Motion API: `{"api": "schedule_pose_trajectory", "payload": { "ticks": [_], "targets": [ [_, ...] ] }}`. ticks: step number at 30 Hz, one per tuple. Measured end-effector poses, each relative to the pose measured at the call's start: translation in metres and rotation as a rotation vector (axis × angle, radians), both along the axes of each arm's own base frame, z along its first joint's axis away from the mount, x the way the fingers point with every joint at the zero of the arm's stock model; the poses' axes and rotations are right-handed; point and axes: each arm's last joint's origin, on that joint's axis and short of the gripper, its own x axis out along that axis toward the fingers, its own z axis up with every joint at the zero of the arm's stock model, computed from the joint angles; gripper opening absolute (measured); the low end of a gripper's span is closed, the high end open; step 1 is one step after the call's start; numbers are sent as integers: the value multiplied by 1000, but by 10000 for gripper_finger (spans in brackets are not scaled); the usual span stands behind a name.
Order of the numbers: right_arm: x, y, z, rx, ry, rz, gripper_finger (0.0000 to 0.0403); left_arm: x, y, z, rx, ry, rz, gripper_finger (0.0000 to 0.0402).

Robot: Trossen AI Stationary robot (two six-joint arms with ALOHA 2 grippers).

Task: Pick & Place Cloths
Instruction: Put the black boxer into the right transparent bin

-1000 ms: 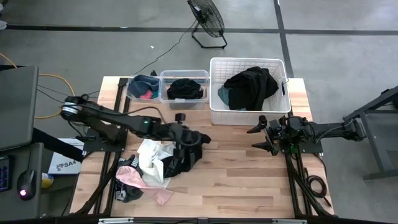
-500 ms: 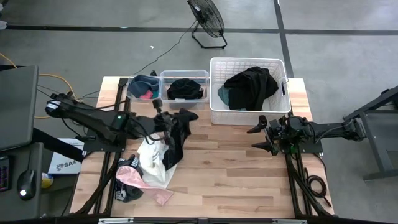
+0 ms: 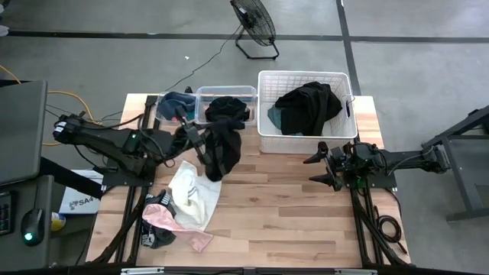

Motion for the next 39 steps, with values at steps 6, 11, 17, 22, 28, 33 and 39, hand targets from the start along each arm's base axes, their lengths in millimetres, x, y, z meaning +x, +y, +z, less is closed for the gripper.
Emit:
{"api": "schedule_pose_trajectory", "payload": {
  "ticks": [6,11,17,22,28,33,39],
  "targets": [
    [0,0,0,0,0,0,318,-5,3,15,0,-47,100,0],
    [0,0,0,0,0,0,318,-8,4,27,9,-65,114,0],
    [0,0,0,0,0,0,318,-12,6,38,53,-52,129,0],
    [0,0,0,0,0,0,318,-14,6,47,105,-31,89,0],
    [0,0,0,0,0,0,318,-19,8,62,98,-87,174,0],
    [0,0,0,0,0,0,318,-19,20,67,82,-134,245,0],
    [0,0,0,0,0,0,318,-17,40,75,102,-192,317,0]
  ]
}}
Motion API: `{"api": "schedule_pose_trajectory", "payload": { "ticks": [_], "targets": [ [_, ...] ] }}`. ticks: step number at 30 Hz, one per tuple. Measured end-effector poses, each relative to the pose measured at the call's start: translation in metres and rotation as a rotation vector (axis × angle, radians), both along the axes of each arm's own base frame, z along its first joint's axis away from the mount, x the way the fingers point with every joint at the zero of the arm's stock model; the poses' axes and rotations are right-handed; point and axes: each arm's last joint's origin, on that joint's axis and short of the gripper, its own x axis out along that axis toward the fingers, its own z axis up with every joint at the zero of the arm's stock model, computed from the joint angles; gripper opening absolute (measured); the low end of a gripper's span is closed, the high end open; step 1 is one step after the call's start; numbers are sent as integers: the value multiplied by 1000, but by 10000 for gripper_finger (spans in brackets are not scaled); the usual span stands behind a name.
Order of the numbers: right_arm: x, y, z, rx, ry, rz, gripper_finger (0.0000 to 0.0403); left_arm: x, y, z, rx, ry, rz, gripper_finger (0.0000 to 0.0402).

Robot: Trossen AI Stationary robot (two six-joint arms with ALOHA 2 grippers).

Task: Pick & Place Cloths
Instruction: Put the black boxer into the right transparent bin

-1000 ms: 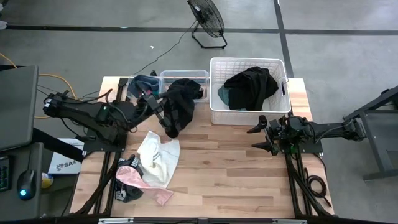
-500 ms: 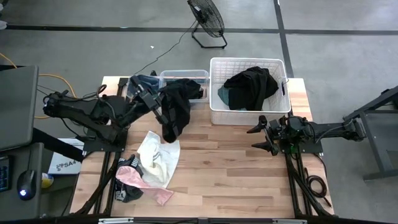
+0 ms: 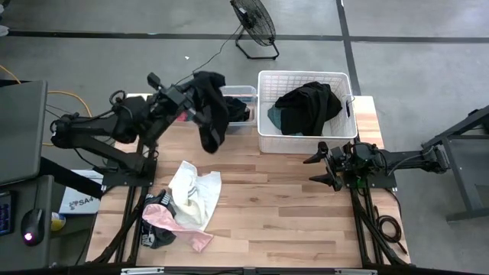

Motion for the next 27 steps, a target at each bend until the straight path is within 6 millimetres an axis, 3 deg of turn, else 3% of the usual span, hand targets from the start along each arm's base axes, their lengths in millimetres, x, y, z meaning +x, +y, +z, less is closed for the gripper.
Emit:
{"api": "schedule_pose_trajectory", "payload": {
  "ticks": [7,17,23,27],
  "targets": [
    [0,0,0,0,0,0,318,11,23,8,63,-50,85,0],
    [0,0,0,0,-1,0,318,46,63,19,286,242,145,0],
    [0,0,0,0,-1,0,318,68,92,7,379,472,110,0],
    [0,0,0,0,-1,0,318,75,115,-4,315,478,165,0]
  ]
}}
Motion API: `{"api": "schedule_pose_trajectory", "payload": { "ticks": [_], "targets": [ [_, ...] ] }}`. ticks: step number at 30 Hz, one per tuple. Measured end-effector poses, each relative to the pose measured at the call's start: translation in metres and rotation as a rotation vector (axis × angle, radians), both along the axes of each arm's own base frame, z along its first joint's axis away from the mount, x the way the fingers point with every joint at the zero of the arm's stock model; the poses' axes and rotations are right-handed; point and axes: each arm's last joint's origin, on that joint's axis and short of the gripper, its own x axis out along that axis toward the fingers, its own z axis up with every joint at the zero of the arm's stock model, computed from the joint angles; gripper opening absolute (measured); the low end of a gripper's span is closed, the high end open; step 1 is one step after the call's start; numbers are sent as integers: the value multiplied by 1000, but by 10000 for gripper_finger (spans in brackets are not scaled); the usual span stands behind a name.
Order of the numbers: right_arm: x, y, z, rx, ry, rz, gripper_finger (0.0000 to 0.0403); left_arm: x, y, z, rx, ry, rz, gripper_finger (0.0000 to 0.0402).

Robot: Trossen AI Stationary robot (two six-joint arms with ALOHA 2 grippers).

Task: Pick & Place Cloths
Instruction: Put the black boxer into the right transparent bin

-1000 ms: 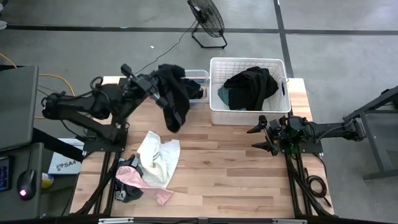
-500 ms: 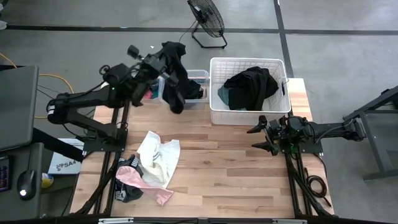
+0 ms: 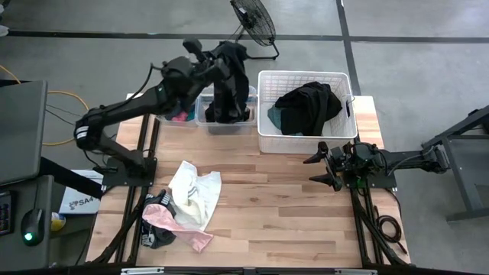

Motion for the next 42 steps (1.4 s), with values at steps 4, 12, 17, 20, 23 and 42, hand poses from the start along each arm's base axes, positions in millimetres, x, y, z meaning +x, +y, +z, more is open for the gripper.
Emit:
{"api": "schedule_pose_trajectory", "payload": {
  "ticks": [4,12,17,20,23,42],
  "targets": [
    [0,0,0,0,0,0,318,6,18,-16,-109,-45,38,0],
    [0,0,0,0,0,0,318,22,38,-53,-327,-89,85,0],
    [0,0,0,0,0,0,318,25,43,-72,-452,-93,123,0],
    [0,0,0,0,0,0,318,23,46,-84,-548,-82,136,0],
    [0,0,0,0,0,0,318,20,45,-90,-653,-109,104,0],
    [0,0,0,0,0,0,318,5,56,-167,-990,-142,183,0]
  ]
}}
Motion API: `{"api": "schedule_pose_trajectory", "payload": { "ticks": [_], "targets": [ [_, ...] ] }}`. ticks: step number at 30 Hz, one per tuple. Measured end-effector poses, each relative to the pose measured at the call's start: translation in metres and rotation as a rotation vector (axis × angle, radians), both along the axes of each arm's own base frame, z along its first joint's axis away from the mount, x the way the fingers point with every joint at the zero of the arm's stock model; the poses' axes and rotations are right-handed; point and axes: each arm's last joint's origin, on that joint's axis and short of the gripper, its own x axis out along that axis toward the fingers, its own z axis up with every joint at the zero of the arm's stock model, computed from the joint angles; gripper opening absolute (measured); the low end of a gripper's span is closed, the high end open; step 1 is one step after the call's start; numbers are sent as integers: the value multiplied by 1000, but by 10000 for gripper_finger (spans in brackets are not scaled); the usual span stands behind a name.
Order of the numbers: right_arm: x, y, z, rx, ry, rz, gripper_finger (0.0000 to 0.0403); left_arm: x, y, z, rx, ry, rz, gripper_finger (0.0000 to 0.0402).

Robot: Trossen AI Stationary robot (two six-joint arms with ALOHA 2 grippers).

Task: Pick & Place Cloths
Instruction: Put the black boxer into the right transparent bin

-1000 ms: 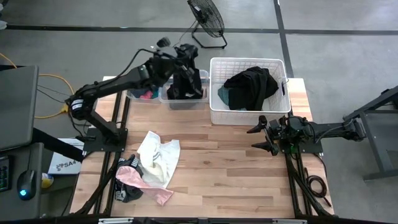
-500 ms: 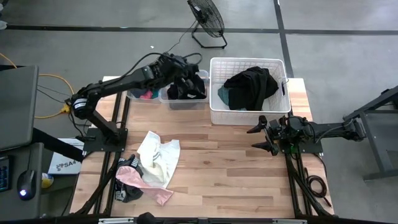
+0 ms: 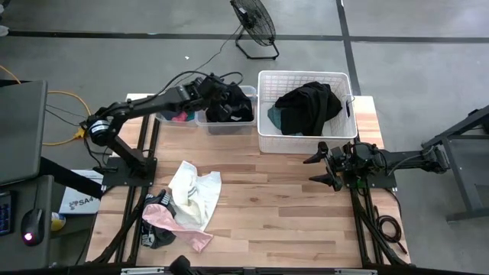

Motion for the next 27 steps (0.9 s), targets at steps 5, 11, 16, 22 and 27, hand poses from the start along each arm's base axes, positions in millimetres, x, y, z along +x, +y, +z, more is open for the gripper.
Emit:
{"api": "schedule_pose_trajectory", "payload": {
  "ticks": [5,11,16,22,27],
  "targets": [
    [0,0,0,0,0,0,318,0,-1,-15,-26,-9,-4,0],
    [0,0,0,0,1,1,318,8,2,-35,-71,0,-17,0],
    [0,0,0,0,0,0,318,11,4,-43,-98,4,-9,0],
    [0,0,0,0,0,0,318,17,5,-54,-155,6,-29,0],
    [0,0,0,0,0,0,318,20,7,-64,-184,19,-25,0]
  ]
}}
